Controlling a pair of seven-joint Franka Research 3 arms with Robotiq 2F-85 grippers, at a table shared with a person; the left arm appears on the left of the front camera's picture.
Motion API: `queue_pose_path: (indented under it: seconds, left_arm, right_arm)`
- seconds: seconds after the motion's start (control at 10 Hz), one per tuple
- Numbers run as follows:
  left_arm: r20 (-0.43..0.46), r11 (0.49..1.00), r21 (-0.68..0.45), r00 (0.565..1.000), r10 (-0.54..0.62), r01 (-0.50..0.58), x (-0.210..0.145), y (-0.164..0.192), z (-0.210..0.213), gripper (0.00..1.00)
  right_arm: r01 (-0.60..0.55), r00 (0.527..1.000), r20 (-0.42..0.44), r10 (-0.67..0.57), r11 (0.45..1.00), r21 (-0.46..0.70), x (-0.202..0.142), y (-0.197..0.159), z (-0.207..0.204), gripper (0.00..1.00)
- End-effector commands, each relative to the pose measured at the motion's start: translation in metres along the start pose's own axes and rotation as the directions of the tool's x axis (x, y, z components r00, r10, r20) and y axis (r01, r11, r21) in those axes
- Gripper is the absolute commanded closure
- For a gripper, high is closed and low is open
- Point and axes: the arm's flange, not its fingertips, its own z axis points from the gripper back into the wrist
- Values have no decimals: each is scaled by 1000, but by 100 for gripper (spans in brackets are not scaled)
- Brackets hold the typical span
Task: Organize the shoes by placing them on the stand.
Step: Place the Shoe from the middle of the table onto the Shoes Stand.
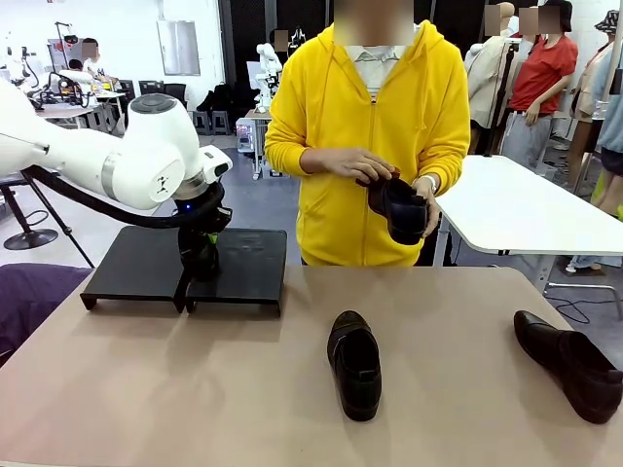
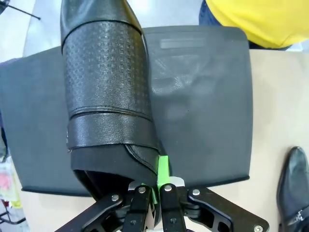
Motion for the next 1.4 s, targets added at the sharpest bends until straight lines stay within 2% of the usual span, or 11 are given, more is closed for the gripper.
queue_pose_path:
  seconds: [0.0, 0.2, 0.5, 0.6, 0.7, 1.1, 1.3]
  left_arm:
    - [-18, 999, 40, 1000, 6, -5, 11, -15, 0, 100]
    - [-72, 998, 52, 997, -23, 27, 15, -22, -9, 100]
    - [-85, 997, 63, 996, -38, 44, 18, -29, -19, 100]
    - [-86, 997, 62, 995, -48, 54, 19, -31, -20, 46]
    - [-84, 996, 65, 995, -52, 57, 19, -32, -20, 0]
    - [-67, 997, 64, 997, -45, 49, 13, -22, -10, 0]
    - [-115, 990, -14, 983, -142, 142, -1, -7, 18, 0]
  right_arm:
    - [1, 1000, 5, -1, 1000, 13, 0, 3, 3, 0]
    - [1, 1000, 5, -1, 1000, 13, 0, 3, 3, 0]
    - [1, 1000, 5, -1, 1000, 13, 0, 3, 3, 0]
    - [1, 1000, 5, -1, 1000, 13, 0, 3, 3, 0]
    - [1, 1000, 5, -1, 1000, 13, 0, 3, 3, 0]
    - [1, 1000, 5, -1, 1000, 13, 0, 3, 3, 0]
    - [1, 1000, 5, -1, 1000, 13, 0, 3, 3, 0]
